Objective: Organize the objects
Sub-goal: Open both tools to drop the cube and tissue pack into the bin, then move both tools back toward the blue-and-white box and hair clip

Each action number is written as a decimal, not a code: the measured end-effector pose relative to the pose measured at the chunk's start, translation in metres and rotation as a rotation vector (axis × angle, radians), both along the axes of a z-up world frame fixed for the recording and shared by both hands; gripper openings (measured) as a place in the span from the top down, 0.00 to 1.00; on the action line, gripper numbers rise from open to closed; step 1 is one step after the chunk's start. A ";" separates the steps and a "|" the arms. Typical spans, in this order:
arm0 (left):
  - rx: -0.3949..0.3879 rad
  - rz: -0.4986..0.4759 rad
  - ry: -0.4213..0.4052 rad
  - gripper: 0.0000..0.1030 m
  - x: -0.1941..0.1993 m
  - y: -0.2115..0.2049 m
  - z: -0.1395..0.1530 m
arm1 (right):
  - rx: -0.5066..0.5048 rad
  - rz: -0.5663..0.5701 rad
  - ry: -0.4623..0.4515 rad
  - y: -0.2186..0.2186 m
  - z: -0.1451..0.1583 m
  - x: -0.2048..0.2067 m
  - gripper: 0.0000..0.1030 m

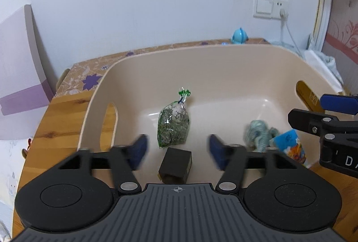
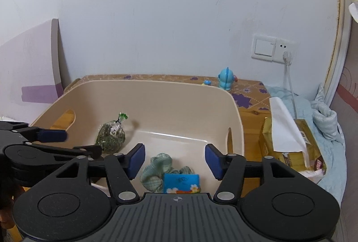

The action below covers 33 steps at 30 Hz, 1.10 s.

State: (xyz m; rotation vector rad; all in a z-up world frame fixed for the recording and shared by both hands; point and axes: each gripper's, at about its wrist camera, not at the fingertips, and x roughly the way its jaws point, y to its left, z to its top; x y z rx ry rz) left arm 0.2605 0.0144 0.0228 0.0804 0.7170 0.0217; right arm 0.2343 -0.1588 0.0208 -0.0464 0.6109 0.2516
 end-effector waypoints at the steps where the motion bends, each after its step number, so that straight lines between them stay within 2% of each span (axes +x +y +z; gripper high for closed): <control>1: -0.007 0.004 -0.014 0.27 -0.004 0.000 0.002 | -0.002 -0.003 -0.002 0.000 0.002 -0.003 0.30; 4: -0.013 0.006 -0.031 0.25 -0.014 -0.002 0.008 | -0.009 -0.023 -0.012 -0.001 0.005 -0.010 0.12; 8: -0.011 0.001 -0.044 0.23 -0.029 -0.004 0.014 | -0.006 -0.024 -0.020 -0.001 0.011 -0.024 0.01; 15: -0.029 0.013 -0.082 0.12 -0.058 0.002 0.024 | -0.052 -0.033 -0.029 0.002 0.015 -0.047 0.00; 21: -0.054 0.008 -0.074 0.11 -0.083 0.014 0.027 | -0.070 -0.029 -0.002 0.003 0.007 -0.063 0.00; 28: -0.029 -0.001 -0.028 0.11 -0.106 0.022 0.006 | -0.036 -0.060 0.089 -0.002 -0.022 -0.069 0.00; 33: -0.031 0.010 0.027 0.11 -0.110 0.032 -0.016 | -0.044 -0.072 0.120 0.000 -0.043 -0.077 0.00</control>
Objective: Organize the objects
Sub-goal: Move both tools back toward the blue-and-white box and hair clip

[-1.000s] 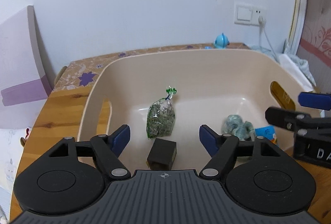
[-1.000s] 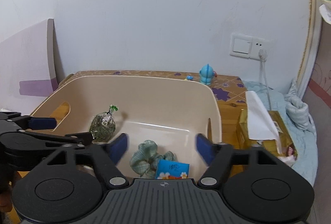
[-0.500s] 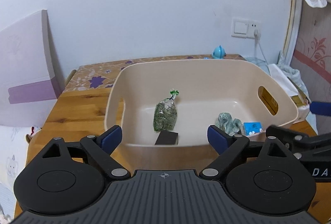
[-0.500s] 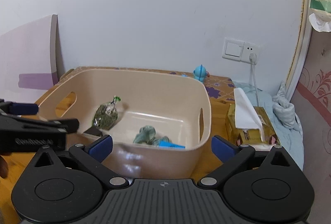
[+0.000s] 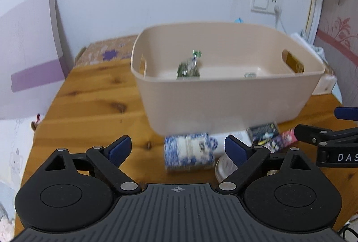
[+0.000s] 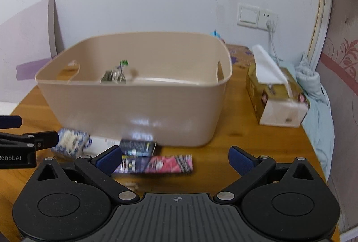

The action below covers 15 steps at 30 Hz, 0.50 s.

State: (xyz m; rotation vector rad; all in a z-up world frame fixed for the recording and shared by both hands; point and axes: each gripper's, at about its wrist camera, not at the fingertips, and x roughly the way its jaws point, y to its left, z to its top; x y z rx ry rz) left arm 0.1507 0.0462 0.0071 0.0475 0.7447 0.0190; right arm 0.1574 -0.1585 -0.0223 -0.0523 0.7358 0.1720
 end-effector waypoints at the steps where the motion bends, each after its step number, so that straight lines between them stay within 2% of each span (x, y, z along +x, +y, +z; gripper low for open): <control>1: -0.001 0.002 0.009 0.11 0.000 0.001 -0.004 | -0.001 0.004 0.011 0.001 -0.004 -0.001 0.00; 6: -0.008 0.003 0.047 0.11 -0.001 0.004 -0.021 | -0.022 0.029 0.060 0.010 -0.022 -0.010 0.00; 15: -0.015 0.031 0.080 0.11 -0.001 0.009 -0.044 | -0.025 0.059 0.111 0.020 -0.037 -0.014 0.00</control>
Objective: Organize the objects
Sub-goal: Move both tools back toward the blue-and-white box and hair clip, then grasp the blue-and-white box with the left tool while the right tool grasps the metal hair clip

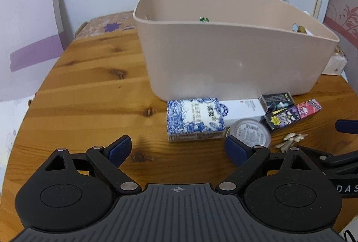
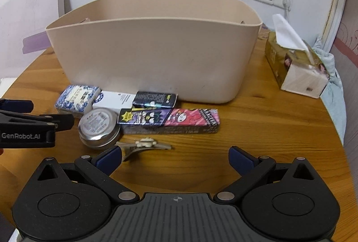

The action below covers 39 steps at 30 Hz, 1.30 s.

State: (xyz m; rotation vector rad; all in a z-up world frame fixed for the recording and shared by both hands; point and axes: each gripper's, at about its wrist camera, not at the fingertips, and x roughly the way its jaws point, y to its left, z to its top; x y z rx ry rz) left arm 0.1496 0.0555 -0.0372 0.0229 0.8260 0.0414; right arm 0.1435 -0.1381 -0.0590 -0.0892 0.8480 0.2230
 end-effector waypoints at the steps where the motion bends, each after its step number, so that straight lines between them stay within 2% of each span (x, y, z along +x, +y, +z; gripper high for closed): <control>1: 0.000 0.004 0.006 0.11 0.001 0.001 -0.003 | -0.001 0.002 0.006 0.001 -0.002 0.000 0.00; 9: -0.038 0.027 0.034 0.11 0.011 0.005 -0.012 | 0.025 0.003 0.050 0.008 -0.012 0.008 0.00; 17: -0.027 0.015 0.036 0.10 0.022 0.001 -0.019 | 0.031 -0.014 0.007 0.007 -0.016 0.010 0.00; 24: -0.029 0.010 0.030 0.04 0.027 0.000 -0.023 | 0.059 -0.038 -0.038 0.001 -0.020 0.008 0.00; 35: -0.029 0.001 0.024 0.04 0.034 -0.003 -0.025 | 0.020 -0.025 -0.063 0.004 -0.020 0.005 0.13; 39: -0.026 0.002 0.022 0.04 0.038 -0.005 -0.026 | 0.018 -0.010 -0.063 0.006 -0.017 0.004 0.25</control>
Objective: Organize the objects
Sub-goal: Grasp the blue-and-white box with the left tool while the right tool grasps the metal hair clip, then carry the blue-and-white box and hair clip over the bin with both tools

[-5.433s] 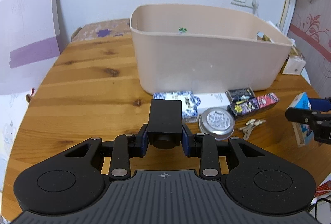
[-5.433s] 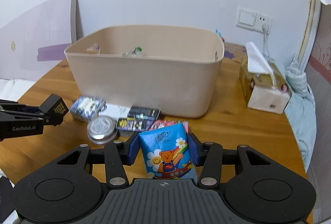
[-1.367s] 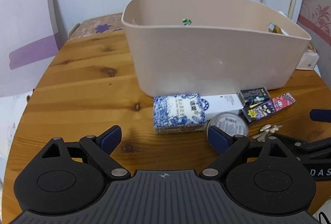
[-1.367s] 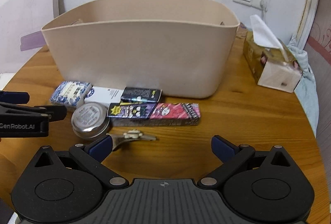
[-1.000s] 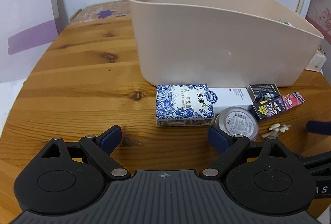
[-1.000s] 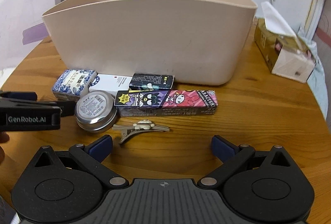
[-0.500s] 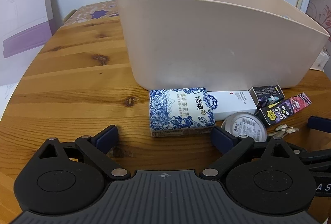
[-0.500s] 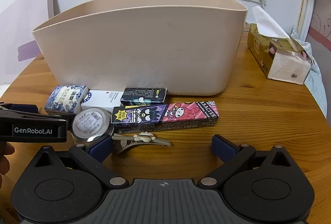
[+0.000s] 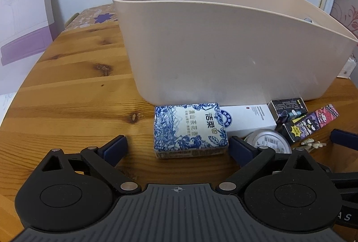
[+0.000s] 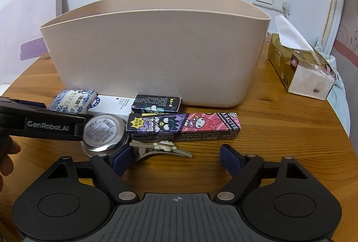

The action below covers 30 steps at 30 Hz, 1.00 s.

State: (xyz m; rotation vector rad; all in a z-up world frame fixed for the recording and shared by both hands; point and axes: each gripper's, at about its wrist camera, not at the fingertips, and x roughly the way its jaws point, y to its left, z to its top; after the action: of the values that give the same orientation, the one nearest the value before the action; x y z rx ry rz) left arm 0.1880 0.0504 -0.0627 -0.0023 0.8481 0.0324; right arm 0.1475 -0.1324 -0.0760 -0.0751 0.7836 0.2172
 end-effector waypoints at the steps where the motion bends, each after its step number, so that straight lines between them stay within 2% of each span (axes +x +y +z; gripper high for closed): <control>1: 0.001 -0.004 -0.002 0.04 0.000 0.000 0.000 | -0.001 0.003 -0.001 0.000 0.001 0.001 0.30; 5: 0.001 -0.006 -0.012 0.09 -0.002 0.001 0.001 | 0.001 0.020 -0.002 0.003 0.003 -0.001 0.41; 7: 0.000 -0.009 -0.014 0.16 -0.003 0.002 0.002 | 0.002 0.029 -0.003 0.004 0.004 -0.001 0.49; 11: -0.001 -0.008 -0.015 0.24 -0.005 0.003 0.005 | 0.005 0.044 0.001 0.006 0.005 -0.004 0.49; 13: 0.000 -0.005 -0.019 0.35 -0.008 0.002 0.007 | 0.013 0.051 0.007 0.006 0.005 -0.005 0.49; 14: 0.000 -0.006 -0.020 0.37 -0.010 0.002 0.008 | 0.021 0.053 0.012 0.005 0.006 -0.006 0.49; 23: -0.016 -0.003 -0.009 0.38 -0.023 0.007 0.013 | 0.049 0.046 0.006 -0.008 0.016 -0.013 0.49; 30: -0.007 -0.011 -0.067 0.38 -0.041 0.007 0.033 | 0.060 0.045 -0.045 -0.016 0.033 -0.020 0.49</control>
State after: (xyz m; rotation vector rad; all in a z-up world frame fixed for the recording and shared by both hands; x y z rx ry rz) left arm 0.1473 0.0572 -0.0293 -0.0056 0.7807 0.0193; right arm 0.1275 -0.1487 -0.0425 -0.0412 0.7306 0.2804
